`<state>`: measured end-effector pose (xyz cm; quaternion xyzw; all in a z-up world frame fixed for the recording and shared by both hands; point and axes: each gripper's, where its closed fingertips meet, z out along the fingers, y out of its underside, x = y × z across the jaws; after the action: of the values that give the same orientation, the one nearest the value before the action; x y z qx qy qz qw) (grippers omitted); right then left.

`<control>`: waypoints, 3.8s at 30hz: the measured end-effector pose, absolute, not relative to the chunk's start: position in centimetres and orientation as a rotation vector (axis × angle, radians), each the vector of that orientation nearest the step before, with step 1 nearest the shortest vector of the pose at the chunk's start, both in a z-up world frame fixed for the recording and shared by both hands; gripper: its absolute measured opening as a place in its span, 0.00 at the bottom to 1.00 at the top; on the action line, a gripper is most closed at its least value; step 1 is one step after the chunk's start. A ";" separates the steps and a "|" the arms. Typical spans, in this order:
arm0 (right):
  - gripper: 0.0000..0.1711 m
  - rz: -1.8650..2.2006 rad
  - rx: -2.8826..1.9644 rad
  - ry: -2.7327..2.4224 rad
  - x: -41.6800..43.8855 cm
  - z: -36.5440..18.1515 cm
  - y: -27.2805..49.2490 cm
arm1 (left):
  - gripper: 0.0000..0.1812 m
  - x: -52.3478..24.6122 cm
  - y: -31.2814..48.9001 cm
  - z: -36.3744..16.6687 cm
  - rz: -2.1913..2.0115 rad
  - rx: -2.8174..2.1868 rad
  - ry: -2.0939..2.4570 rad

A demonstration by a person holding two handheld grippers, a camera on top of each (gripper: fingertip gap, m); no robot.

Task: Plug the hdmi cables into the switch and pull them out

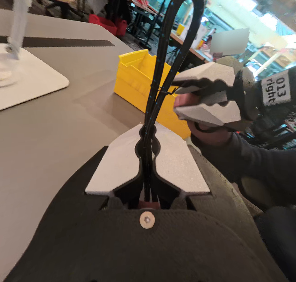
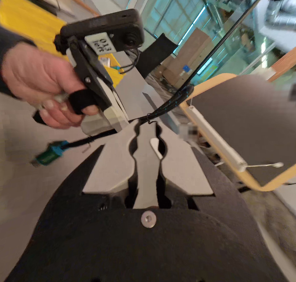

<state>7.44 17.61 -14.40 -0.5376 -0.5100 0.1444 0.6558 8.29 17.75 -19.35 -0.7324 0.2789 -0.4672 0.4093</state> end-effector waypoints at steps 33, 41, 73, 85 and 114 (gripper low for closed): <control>0.07 1.385 -1.172 -0.823 7.2 -12.6 15.9 | 0.02 10.6 15.1 -17.9 -1.155 -1.759 0.851; 0.07 1.500 -1.114 -0.970 6.4 -13.1 13.9 | 0.02 11.1 13.0 -17.2 -1.455 -1.671 0.881; 0.07 1.546 -1.019 -1.006 7.2 -11.7 13.0 | 0.02 11.8 11.8 -16.3 -1.582 -1.574 0.916; 0.06 1.237 -1.340 -0.794 6.8 -12.8 17.0 | 0.13 10.7 17.9 -16.7 -0.429 -1.551 0.975; 0.06 1.029 -1.234 -0.975 6.6 -11.7 16.0 | 0.02 12.1 15.9 -17.2 -0.823 -1.556 0.932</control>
<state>6.57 15.96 -11.65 -0.5300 -0.4190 0.4421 0.5900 12.05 15.91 -17.21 -0.6556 0.3927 -0.3467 0.5438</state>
